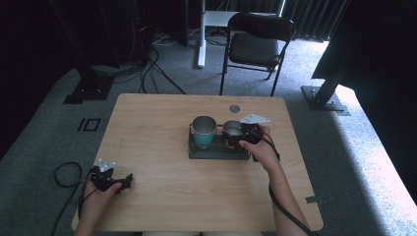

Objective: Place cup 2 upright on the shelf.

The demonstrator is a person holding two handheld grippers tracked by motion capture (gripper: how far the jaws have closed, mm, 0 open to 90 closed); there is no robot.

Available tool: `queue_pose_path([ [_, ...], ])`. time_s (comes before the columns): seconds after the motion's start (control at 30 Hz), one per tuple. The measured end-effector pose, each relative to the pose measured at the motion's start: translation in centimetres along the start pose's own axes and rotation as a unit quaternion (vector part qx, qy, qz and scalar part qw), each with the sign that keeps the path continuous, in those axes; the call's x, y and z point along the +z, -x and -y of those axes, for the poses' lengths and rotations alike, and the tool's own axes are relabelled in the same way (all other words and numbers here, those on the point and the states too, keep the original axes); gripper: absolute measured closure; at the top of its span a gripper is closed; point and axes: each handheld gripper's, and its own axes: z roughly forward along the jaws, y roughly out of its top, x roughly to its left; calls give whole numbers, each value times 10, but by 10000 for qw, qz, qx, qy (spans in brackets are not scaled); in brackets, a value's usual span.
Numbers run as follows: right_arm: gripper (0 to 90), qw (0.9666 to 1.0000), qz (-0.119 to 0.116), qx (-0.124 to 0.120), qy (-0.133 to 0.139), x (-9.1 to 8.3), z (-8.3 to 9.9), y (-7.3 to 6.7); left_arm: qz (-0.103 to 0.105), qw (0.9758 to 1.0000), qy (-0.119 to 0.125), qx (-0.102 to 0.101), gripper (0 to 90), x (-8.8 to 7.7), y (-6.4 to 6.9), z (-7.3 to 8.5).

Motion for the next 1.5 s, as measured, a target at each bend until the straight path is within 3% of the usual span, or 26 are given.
queue_pose_path([
  [0.43,130,10000,15,-29,55,2,5,0,0,10000,1,-1,25,0,0,0],
  [0.63,124,9998,-55,-171,96,1,7,1,-2,10000,1,-1,25,0,0,0],
  [0.87,111,9995,-98,50,286,-7,7,3,-1,10000,0,-1,26,0,0,0],
  [1.17,110,9992,-117,-70,388,-21,8,4,-1,10000,1,-1,25,0,0,0],
  [1.5,111,9992,-42,30,388,-33,12,9,-1,10000,1,-2,25,0,0,0],
])
